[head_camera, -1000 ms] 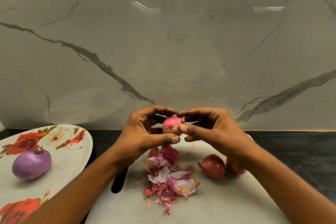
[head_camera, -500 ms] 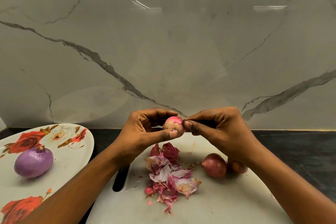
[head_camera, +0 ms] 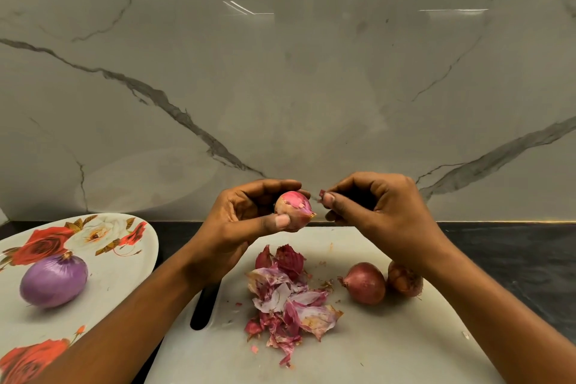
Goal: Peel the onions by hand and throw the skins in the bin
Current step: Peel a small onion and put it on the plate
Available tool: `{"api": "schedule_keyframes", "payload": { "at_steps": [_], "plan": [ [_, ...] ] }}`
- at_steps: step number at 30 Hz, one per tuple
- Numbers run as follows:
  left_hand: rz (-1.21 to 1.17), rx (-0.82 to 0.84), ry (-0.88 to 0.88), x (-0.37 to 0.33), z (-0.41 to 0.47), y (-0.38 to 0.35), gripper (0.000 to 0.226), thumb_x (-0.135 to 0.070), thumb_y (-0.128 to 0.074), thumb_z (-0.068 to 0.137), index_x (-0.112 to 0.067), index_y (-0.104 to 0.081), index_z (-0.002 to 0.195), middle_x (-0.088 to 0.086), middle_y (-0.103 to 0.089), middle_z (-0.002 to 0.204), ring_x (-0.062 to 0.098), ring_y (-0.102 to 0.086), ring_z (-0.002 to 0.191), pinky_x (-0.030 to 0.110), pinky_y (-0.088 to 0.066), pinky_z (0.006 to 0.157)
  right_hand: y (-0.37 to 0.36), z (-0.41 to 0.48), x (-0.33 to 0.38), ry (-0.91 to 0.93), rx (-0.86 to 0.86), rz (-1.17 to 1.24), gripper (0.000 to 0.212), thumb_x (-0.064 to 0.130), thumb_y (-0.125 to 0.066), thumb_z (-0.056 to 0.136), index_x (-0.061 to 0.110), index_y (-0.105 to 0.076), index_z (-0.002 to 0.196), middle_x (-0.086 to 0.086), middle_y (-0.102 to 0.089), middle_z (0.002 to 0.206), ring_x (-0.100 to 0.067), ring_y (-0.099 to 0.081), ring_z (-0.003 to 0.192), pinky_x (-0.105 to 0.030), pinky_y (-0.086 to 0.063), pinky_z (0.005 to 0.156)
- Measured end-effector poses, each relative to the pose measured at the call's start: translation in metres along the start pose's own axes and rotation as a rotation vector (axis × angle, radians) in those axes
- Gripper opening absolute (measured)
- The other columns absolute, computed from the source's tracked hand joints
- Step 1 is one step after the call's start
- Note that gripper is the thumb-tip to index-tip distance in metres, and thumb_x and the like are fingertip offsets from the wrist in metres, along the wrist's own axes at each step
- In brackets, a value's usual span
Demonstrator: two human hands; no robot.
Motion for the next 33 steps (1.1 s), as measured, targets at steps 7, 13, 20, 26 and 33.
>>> {"api": "schedule_keyframes", "payload": {
  "at_steps": [7, 13, 20, 26, 33],
  "plan": [
    [0.008, 0.009, 0.038, 0.004, 0.001, -0.003, 0.048, -0.007, -0.073, 0.088, -0.010, -0.066, 0.136, 0.017, -0.071, 0.128, 0.041, -0.072, 0.114, 0.043, -0.062, 0.091, -0.002, -0.001, 0.002, -0.126, 0.126, 0.195, 0.020, 0.012, -0.086, 0.082, 0.012, -0.081, 0.101, -0.002, -0.081, 0.088, -0.023, -0.080, 0.081, -0.042, -0.067, 0.070],
    [0.105, 0.041, 0.014, 0.004, 0.000, -0.007, 0.054, -0.006, -0.076, 0.089, -0.017, -0.065, 0.141, 0.010, -0.065, 0.131, 0.038, -0.069, 0.120, 0.045, -0.062, 0.092, -0.008, -0.004, 0.006, -0.167, 0.195, 0.239, 0.057, 0.039, -0.085, 0.071, 0.023, -0.072, 0.124, 0.002, -0.080, 0.110, -0.017, -0.080, 0.092, -0.038, -0.067, 0.073],
    [0.026, 0.061, 0.015, 0.002, 0.000, -0.006, 0.077, 0.000, -0.079, 0.084, -0.022, -0.050, 0.152, 0.011, -0.063, 0.136, 0.045, -0.071, 0.114, 0.052, -0.061, 0.095, -0.015, -0.006, 0.006, -0.123, 0.269, 0.250, 0.051, 0.028, -0.082, 0.080, 0.025, -0.073, 0.130, 0.006, -0.081, 0.111, -0.019, -0.078, 0.092, -0.029, -0.063, 0.076],
    [-0.015, 0.078, 0.026, 0.000, -0.001, -0.007, 0.073, 0.004, -0.079, 0.085, -0.022, -0.055, 0.148, 0.012, -0.065, 0.133, 0.047, -0.071, 0.113, 0.050, -0.062, 0.091, -0.013, -0.005, 0.007, -0.138, 0.279, 0.365, 0.041, 0.023, -0.078, 0.080, 0.020, -0.076, 0.121, 0.002, -0.081, 0.109, -0.024, -0.078, 0.096, -0.033, -0.065, 0.077],
    [-0.120, 0.107, 0.039, -0.001, -0.001, -0.006, 0.073, -0.004, -0.080, 0.080, -0.019, -0.056, 0.147, 0.018, -0.062, 0.136, 0.051, -0.067, 0.117, 0.050, -0.063, 0.090, -0.013, -0.004, 0.007, -0.117, 0.210, 0.404, 0.028, 0.024, -0.071, 0.085, 0.020, -0.079, 0.112, -0.005, -0.082, 0.101, -0.028, -0.079, 0.087, -0.031, -0.065, 0.072]
  ]
}}
Point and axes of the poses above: each hand's wrist, its own z-axis towards the middle knuckle, its own y-axis out of the back of the hand, x = y × z, the point moved 3 cm from there along z, towards the middle knuckle
